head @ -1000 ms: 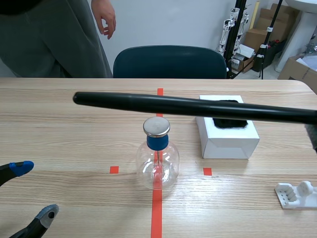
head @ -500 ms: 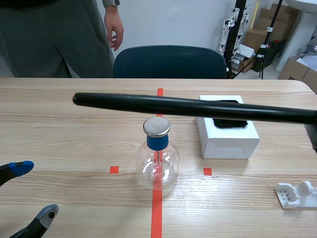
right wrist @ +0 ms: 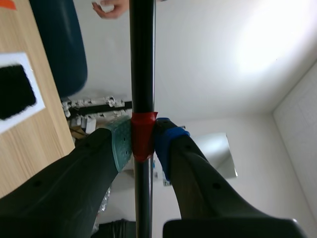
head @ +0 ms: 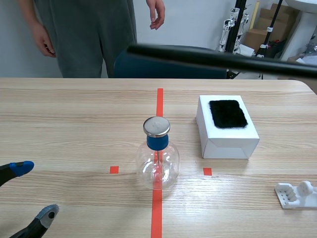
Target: Do the electroscope experiment. hold the rod still at the electroscope
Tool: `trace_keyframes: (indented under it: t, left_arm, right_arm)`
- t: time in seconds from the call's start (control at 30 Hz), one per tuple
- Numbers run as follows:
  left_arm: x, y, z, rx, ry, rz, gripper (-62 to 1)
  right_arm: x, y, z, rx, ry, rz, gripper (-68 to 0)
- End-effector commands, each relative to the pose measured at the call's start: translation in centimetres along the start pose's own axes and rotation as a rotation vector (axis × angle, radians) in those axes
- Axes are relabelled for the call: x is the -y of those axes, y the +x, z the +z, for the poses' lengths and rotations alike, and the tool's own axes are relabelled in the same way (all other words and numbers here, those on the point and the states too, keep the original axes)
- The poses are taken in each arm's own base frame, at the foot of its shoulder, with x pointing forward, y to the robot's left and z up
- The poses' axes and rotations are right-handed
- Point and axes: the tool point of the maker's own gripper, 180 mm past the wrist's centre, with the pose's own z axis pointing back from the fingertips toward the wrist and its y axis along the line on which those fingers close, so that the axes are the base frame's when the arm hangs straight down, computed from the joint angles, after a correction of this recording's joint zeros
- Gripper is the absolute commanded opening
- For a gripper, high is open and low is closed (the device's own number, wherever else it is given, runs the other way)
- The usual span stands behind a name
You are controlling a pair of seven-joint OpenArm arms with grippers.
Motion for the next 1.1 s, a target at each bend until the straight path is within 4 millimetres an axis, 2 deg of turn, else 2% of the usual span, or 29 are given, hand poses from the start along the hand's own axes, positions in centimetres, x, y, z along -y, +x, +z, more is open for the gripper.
trace_keyframes:
  t: [0.0,0.2,0.4,0.7,1.07]
  left_arm:
    - [-0.3,0.7,-0.2,0.029,-0.001,-0.007,1.4]
    - [-0.3,0.7,-0.2,0.029,-0.001,-0.007,1.4]
    - [-0.3,0.7,-0.2,0.029,-0.001,-0.007,1.4]
    - [-0.3,0.7,-0.2,0.029,0.0,-0.007,1.4]
    - [-0.3,0.7,-0.2,0.029,-0.001,-0.007,1.4]
  right_arm:
    - [1.0,-0.5,-0.9,0.004,-0.038,0.028,-59.8]
    - [1.2,-2.9,-2.8,-0.04,-0.066,0.084,-59.8]
    - [0.2,-4.5,-4.8,-0.029,-0.025,0.138,-59.8]
    - [-1.0,-4.3,-7.7,0.002,-0.026,0.243,-59.8]
    - [-5.0,-4.5,-10.0,0.017,0.039,0.356,-59.8]
